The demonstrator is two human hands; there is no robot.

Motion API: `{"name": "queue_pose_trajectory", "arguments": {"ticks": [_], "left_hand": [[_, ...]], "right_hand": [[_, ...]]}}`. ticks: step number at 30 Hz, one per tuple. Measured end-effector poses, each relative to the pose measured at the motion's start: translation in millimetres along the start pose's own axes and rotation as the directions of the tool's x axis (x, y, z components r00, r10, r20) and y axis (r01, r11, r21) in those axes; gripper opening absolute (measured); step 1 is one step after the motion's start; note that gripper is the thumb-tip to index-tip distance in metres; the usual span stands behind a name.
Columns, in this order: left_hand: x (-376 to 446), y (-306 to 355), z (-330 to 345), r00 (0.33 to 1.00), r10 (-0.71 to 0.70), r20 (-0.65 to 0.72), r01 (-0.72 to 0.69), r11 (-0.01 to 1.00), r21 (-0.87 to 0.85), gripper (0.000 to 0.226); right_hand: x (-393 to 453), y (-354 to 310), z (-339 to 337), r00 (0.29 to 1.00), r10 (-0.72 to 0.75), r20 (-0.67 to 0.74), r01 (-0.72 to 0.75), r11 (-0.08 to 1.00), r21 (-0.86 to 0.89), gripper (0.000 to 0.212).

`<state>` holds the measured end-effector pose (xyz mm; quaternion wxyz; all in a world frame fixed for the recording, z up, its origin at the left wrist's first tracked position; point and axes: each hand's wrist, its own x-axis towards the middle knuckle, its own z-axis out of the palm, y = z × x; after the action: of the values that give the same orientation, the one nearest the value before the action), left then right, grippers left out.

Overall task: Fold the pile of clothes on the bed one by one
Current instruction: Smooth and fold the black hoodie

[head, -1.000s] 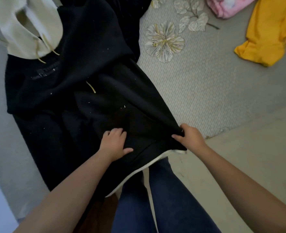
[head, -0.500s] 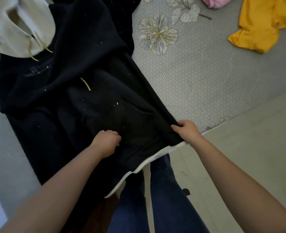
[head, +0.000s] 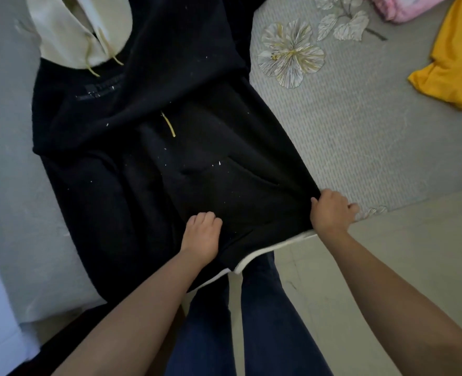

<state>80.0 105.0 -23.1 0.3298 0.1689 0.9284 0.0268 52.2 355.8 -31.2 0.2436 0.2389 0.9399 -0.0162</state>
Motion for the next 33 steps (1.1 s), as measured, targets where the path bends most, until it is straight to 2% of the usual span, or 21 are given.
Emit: {"name": "queue_pose_trajectory", "arguments": {"ticks": [2,4,5,7,9,11,13,15,17,18,20,23,24,26,28,33], "left_hand": [[-8.6,-7.3,-11.8,0.989,0.048,-0.143,-0.064,0.992,-0.111,0.031],[-25.0,-17.5,-16.5,0.961,-0.005,-0.278,-0.045,0.984,-0.173,0.037],[-35.4,-23.5,-14.0,0.956,-0.072,-0.284,0.017,0.981,-0.194,0.04],[-57.3,-36.7,-2.8,0.954,-0.244,-0.175,0.19,0.942,-0.275,0.044],[-77.8,-48.0,12.9,0.911,-0.412,0.002,0.396,0.873,-0.285,0.056],[-95.6,-53.4,26.7,0.867,-0.48,0.138,0.499,0.837,-0.224,0.072],[-105.5,-52.7,35.1,0.862,-0.491,0.126,0.507,0.832,-0.225,0.077],[-105.4,-56.9,42.5,0.878,-0.478,-0.013,0.46,0.853,-0.248,0.058],[-104.1,-67.7,43.9,0.87,-0.468,-0.155,0.422,0.87,-0.255,0.036],[-103.6,-74.4,45.0,0.878,-0.434,-0.202,0.385,0.891,-0.241,0.032],[-104.4,-84.4,46.0,0.9,-0.375,-0.221,0.333,0.92,-0.205,0.033],[-114.7,-101.7,49.8,0.925,-0.291,-0.242,0.266,0.955,-0.133,0.033],[-122.7,-111.1,50.5,0.934,-0.287,-0.211,0.274,0.958,-0.088,0.028],[-143.3,-134.9,50.6,0.941,-0.337,-0.028,0.338,0.941,0.026,0.014],[-162.5,-156.0,53.5,0.926,-0.364,0.097,0.349,0.927,0.139,0.023],[-154.4,-144.2,55.6,0.934,-0.321,0.155,0.312,0.947,0.078,0.027]], "right_hand": [[-1.7,-8.9,-3.2,0.994,-0.097,-0.054,0.096,0.995,-0.019,0.029],[-9.3,-19.8,-10.8,0.963,-0.22,-0.156,0.224,0.975,0.009,0.04],[-16.0,-26.4,-14.3,0.926,-0.309,-0.215,0.322,0.947,0.025,0.042],[-34.2,-42.6,-17.6,0.82,-0.508,-0.262,0.534,0.845,0.033,0.04],[-53.3,-62.1,-15.8,0.694,-0.686,-0.218,0.71,0.703,0.048,0.042],[-69.6,-80.2,-9.0,0.559,-0.815,-0.152,0.828,0.558,0.054,0.046],[-81.8,-94.0,0.3,0.45,-0.893,-0.034,0.893,0.449,0.023,0.052],[-89.6,-100.8,12.1,0.399,-0.906,0.14,0.916,0.401,-0.017,0.059],[-89.8,-99.3,20.8,0.416,-0.855,0.311,0.905,0.424,-0.045,0.062],[-87.0,-96.1,25.3,0.435,-0.827,0.357,0.895,0.441,-0.067,0.062],[-82.7,-90.0,31.0,0.463,-0.799,0.384,0.883,0.453,-0.122,0.062],[-81.9,-82.4,32.9,0.545,-0.726,0.418,0.837,0.495,-0.233,0.062],[-82.9,-79.8,33.8,0.57,-0.696,0.437,0.821,0.491,-0.29,0.063],[-87.5,-76.1,36.0,0.611,-0.638,0.468,0.791,0.466,-0.397,0.066],[-94.5,-78.3,38.7,0.65,-0.589,0.48,0.76,0.484,-0.434,0.067],[-117.0,-98.1,44.3,0.736,-0.461,0.495,0.675,0.555,-0.487,0.067]]}}
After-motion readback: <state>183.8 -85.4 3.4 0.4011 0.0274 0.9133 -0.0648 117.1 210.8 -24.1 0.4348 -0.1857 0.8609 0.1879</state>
